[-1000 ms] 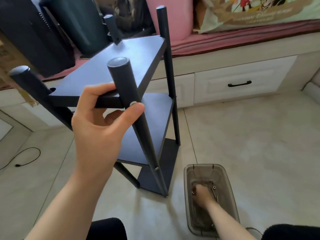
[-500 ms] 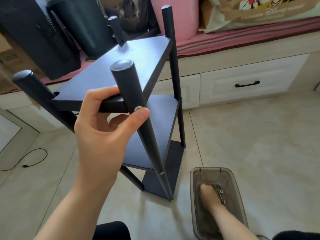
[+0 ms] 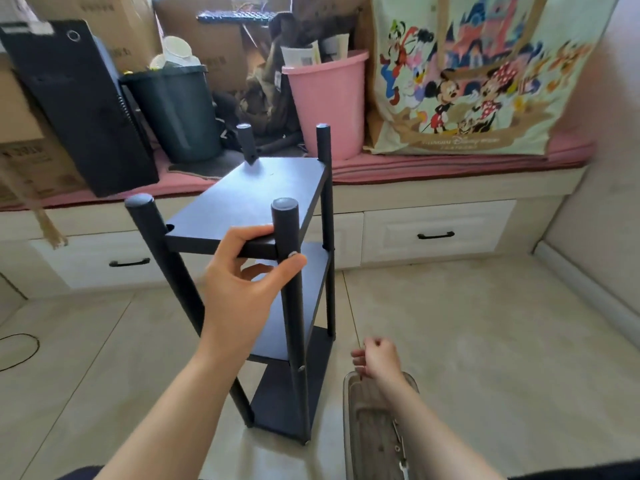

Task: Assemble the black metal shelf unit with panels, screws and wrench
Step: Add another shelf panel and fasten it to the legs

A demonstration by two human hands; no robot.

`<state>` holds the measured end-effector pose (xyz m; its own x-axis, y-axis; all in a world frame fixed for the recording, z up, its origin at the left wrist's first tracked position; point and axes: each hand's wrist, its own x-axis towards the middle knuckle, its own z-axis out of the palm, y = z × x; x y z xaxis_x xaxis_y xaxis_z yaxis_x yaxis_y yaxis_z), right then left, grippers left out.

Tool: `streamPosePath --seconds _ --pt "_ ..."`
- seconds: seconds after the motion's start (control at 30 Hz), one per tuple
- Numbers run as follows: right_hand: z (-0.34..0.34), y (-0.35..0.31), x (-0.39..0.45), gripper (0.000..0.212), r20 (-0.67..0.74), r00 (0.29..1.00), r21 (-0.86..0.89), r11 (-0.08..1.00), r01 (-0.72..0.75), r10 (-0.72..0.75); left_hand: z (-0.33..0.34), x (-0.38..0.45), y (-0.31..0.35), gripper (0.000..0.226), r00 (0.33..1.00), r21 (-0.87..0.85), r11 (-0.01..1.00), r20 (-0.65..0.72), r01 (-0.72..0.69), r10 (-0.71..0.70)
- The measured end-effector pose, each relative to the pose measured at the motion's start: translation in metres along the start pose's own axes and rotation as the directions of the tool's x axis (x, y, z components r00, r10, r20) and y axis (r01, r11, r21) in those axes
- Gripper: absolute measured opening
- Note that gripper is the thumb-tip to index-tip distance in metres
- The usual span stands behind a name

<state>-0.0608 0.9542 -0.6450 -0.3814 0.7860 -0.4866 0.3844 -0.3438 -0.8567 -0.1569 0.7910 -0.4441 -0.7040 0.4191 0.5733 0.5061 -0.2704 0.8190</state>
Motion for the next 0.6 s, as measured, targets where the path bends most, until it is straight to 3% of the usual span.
streamPosePath --seconds 0.07,0.13,0.3,0.43,0.6 --pt "0.009 -0.042 -0.024 0.024 0.102 0.995 0.307 0.952 -0.012 -0.02 -0.001 -0.003 0.001 0.037 1.0 -0.001 1.0 0.011 -0.003 0.003" --pt "0.018 -0.085 -0.052 0.023 0.213 0.971 0.508 0.861 -0.015 -0.108 -0.004 -0.005 0.003 0.036 1.0 -0.008 1.0 0.015 -0.011 0.011" --pt "0.027 -0.164 -0.11 0.03 0.347 0.882 0.729 0.683 -0.04 -0.319 -0.014 -0.014 0.008 0.04 1.0 -0.001 1.0 0.022 -0.022 0.022" --pt "0.041 -0.166 -0.132 0.038 0.33 0.872 0.572 0.812 0.12 -0.361 -0.02 -0.018 0.015 0.046 1.0 -0.02 1.0 0.015 -0.006 0.007" --pt "0.054 -0.124 -0.146 0.047 0.497 0.781 0.268 0.923 0.276 -0.378 -0.028 -0.022 0.022 0.042 0.999 -0.011 0.999 -0.026 0.033 -0.033"
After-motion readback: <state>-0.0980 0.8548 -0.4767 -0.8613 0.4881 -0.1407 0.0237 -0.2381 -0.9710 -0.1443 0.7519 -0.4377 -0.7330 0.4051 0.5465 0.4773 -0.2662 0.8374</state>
